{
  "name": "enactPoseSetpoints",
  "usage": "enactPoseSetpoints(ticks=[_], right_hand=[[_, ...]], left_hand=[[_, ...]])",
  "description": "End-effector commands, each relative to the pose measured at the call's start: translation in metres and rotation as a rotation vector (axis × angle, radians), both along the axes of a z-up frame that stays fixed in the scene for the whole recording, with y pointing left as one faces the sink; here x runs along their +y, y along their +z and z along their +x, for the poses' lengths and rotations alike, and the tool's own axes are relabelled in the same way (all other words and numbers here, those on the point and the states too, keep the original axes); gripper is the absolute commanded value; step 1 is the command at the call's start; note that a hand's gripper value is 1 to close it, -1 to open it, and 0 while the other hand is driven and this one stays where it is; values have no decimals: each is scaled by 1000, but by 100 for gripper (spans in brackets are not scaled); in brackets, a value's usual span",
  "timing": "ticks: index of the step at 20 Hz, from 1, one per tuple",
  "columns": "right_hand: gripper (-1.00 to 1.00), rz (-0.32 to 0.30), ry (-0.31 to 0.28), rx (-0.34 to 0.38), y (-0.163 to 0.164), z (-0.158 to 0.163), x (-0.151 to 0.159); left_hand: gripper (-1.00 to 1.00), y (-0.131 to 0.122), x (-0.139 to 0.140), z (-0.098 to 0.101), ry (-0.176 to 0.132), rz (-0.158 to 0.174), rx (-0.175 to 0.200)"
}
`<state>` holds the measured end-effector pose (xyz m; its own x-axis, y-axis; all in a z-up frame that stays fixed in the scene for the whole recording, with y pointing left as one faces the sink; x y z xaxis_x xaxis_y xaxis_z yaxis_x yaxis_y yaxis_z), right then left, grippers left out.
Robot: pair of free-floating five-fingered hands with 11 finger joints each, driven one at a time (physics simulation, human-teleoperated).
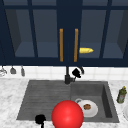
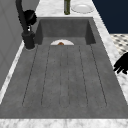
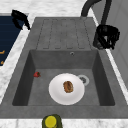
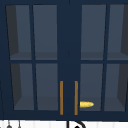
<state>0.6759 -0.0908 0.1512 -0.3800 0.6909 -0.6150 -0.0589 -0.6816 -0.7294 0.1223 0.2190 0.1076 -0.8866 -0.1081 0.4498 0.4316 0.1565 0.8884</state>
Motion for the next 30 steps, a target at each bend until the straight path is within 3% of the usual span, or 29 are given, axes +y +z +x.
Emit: enactPoseSetpoints(ticks=[1, 5, 8, 13, 16, 19, 22, 23, 25, 28, 30], right_hand=[[100, -49, 0, 26, 23, 11, 22], [100, -184, -55, 84, 22, 7, 28], [100, -202, -131, 152, 32, 7, 40], [100, -308, -181, 181, 52, 14, 59], [100, -339, -200, 196, 67, 18, 73], [100, -484, -207, 228, 71, 11, 86], [100, -651, -287, 215, 58, 12, 88], [-100, -645, -337, 193, 58, 8, 71], [-100, -688, -381, 199, 60, 7, 73], [-100, -628, -371, 212, 55, 3, 47], [-100, -600, -322, 201, 51, -9, 43]], left_hand=[[0, 0, 0, 0, 0, 0, 0], [0, 0, 0, 0, 0, 0, 0], [0, 0, 0, 0, 0, 0, 0], [0, 0, 0, 0, 0, 0, 0], [0, 0, 0, 0, 0, 0, 0], [0, 0, 0, 0, 0, 0, 0], [0, 0, 0, 0, 0, 0, 0], [0, 0, 0, 0, 0, 0, 0], [0, 0, 0, 0, 0, 0, 0], [0, 0, 0, 0, 0, 0, 0], [0, 0, 0, 0, 0, 0, 0]])
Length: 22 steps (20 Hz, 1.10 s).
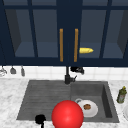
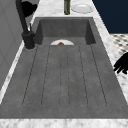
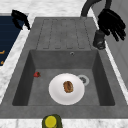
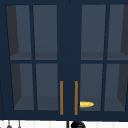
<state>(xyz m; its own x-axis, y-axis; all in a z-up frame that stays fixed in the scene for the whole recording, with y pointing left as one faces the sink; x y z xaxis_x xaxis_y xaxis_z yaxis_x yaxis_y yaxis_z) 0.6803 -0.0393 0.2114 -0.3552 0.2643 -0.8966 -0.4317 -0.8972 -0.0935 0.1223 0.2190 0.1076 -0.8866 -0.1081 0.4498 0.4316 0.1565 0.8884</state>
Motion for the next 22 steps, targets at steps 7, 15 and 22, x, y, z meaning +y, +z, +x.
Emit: enactPoseSetpoints(ticks=[7, 15, 22], right_hand=[[-100, 156, 150, -1, -31, -16, -9], [-100, 179, 191, -23, -42, -25, -13], [-100, 236, 186, -17, -38, -28, -21]], left_hand=[[0, 0, 0, 0, 0, 0, 0], [0, 0, 0, 0, 0, 0, 0], [0, 0, 0, 0, 0, 0, 0]])
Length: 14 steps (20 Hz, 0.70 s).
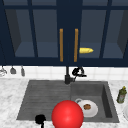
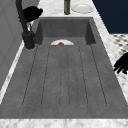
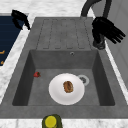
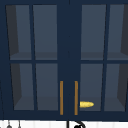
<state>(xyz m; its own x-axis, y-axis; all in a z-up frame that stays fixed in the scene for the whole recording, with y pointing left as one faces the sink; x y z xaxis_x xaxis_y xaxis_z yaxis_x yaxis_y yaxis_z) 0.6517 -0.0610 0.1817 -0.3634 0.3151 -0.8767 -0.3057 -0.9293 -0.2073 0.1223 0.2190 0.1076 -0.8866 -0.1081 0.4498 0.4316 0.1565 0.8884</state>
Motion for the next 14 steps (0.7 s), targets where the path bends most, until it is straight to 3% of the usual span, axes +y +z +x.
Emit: enactPoseSetpoints(ticks=[1, 5, 7, 9, 14], right_hand=[[-100, 125, 58, 28, -9, 0, 0], [-100, 153, 61, 34, -6, -1, -3], [-100, 162, 54, 3, -12, -9, 1], [-100, 141, 56, -32, -16, -13, 7], [-100, 109, 49, -29, -30, -10, 24]], left_hand=[[0, 0, 0, 0, 0, 0, 0], [0, 0, 0, 0, 0, 0, 0], [0, 0, 0, 0, 0, 0, 0], [0, 0, 0, 0, 0, 0, 0], [0, 0, 0, 0, 0, 0, 0]])
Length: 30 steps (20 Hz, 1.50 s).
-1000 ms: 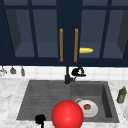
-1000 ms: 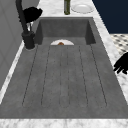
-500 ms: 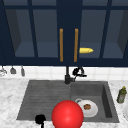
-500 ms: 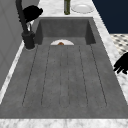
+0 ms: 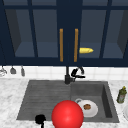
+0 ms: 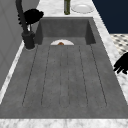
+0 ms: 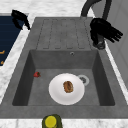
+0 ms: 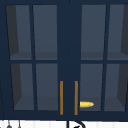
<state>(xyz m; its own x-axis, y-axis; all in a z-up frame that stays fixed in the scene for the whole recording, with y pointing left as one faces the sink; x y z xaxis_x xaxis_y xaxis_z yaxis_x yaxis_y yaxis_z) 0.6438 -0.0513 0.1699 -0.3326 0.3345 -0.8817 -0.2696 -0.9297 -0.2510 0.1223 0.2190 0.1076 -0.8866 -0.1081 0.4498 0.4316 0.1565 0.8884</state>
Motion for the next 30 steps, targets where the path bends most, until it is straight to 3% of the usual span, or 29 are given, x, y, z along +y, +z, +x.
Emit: enactPoseSetpoints(ticks=[1, 3, 5, 8, 9, 18, 24, 30], right_hand=[[-100, 75, 28, 4, -23, -7, 17], [-100, 90, 57, -20, -32, -25, 18], [-100, 144, 75, -15, -30, -20, 21], [-100, 147, 83, -44, -27, -16, 17], [-100, 154, 101, -16, -26, -13, 18], [-100, 254, 186, 13, -35, -9, 18], [-100, 296, 207, 11, -43, -9, 8], [-100, 427, 199, -4, -46, -7, -4]], left_hand=[[0, 0, 0, 0, 0, 0, 0], [0, 0, 0, 0, 0, 0, 0], [0, 0, 0, 0, 0, 0, 0], [0, 0, 0, 0, 0, 0, 0], [0, 0, 0, 0, 0, 0, 0], [0, 0, 0, 0, 0, 0, 0], [0, 0, 0, 0, 0, 0, 0], [0, 0, 0, 0, 0, 0, 0]])
